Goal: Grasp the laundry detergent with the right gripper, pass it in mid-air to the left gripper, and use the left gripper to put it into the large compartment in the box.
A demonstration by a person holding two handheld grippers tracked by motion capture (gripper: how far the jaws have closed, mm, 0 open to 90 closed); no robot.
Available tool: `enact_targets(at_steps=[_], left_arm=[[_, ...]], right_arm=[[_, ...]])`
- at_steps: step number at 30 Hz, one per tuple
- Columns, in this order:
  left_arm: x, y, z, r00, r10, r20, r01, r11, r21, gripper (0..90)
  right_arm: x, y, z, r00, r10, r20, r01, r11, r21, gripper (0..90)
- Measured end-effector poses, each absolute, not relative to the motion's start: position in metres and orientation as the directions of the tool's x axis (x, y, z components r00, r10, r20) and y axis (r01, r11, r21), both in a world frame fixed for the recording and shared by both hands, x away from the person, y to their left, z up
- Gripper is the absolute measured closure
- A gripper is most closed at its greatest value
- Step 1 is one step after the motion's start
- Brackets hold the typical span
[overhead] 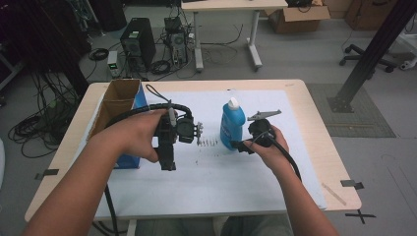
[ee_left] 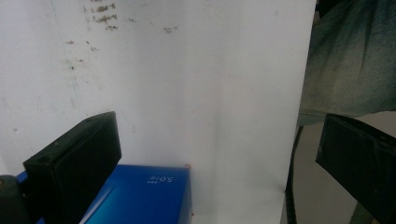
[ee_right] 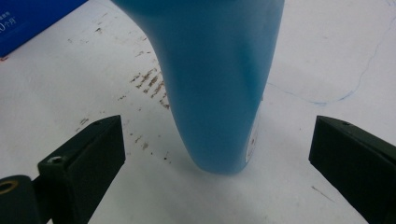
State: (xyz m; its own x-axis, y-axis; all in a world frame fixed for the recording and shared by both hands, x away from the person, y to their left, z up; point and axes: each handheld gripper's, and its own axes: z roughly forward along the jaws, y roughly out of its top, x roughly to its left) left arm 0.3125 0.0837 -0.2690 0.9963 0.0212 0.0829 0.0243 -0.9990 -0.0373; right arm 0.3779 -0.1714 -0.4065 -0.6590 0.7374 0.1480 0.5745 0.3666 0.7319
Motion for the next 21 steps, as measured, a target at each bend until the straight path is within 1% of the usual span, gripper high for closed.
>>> enact_targets(at_steps=[10,21], left_arm=[[0.3111,0.0858,-0.269,0.996,0.019,0.083,0.022,-0.999,-0.034,0.2],[0.3087,0.0872,-0.2711,0.997,0.021,0.081,0.023,-0.999,-0.03,0.2]], right_arm=[[0.3794,-0.1665,-0.4116,-0.654,0.745,0.131,0.542,0.341,0.768,2.9],[0.3808,-0.1625,-0.4125,-0.651,0.749,0.121,0.528,0.333,0.782,2.2]])
